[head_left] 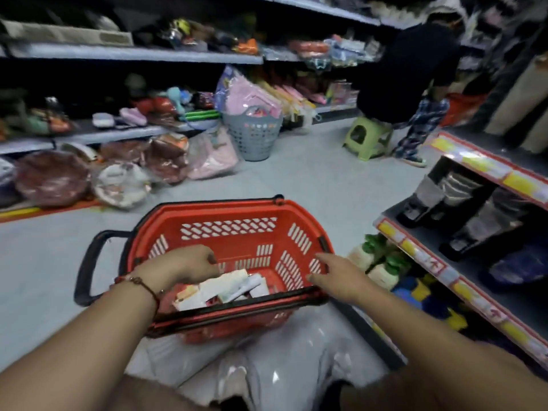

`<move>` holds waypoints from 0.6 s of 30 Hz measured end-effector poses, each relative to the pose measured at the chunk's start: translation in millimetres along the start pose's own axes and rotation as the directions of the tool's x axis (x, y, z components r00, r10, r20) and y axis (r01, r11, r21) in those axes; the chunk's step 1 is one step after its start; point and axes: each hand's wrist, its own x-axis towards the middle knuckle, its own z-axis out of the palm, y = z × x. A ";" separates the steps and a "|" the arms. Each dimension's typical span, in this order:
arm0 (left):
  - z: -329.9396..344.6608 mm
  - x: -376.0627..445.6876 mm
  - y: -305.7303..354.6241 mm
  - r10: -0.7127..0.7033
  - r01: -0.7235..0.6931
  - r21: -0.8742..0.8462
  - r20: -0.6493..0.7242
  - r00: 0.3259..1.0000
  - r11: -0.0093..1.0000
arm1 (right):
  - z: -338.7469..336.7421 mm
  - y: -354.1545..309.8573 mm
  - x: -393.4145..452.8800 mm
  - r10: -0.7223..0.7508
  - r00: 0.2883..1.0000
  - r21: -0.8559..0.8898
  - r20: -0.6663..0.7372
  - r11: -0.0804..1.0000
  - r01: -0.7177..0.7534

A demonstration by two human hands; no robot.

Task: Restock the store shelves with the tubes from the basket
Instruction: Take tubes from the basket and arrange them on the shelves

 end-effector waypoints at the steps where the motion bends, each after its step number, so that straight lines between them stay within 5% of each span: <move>1: 3.6 2.8 -15.3 -0.035 0.035 -0.007 0.012 0.999 0.999 | 9.4 -7.6 9.1 0.005 0.998 -0.038 0.055 0.999 -0.003; 8: 40.1 47.9 -71.2 -0.186 0.189 -0.020 0.094 0.978 0.982 | 69.6 -22.8 99.3 0.004 0.946 -0.235 0.323 0.969 0.076; 18: 90.0 163.0 -91.9 -0.273 0.167 0.344 0.289 0.918 0.924 | 174.2 4.3 212.2 0.123 0.756 -0.403 0.643 0.894 0.197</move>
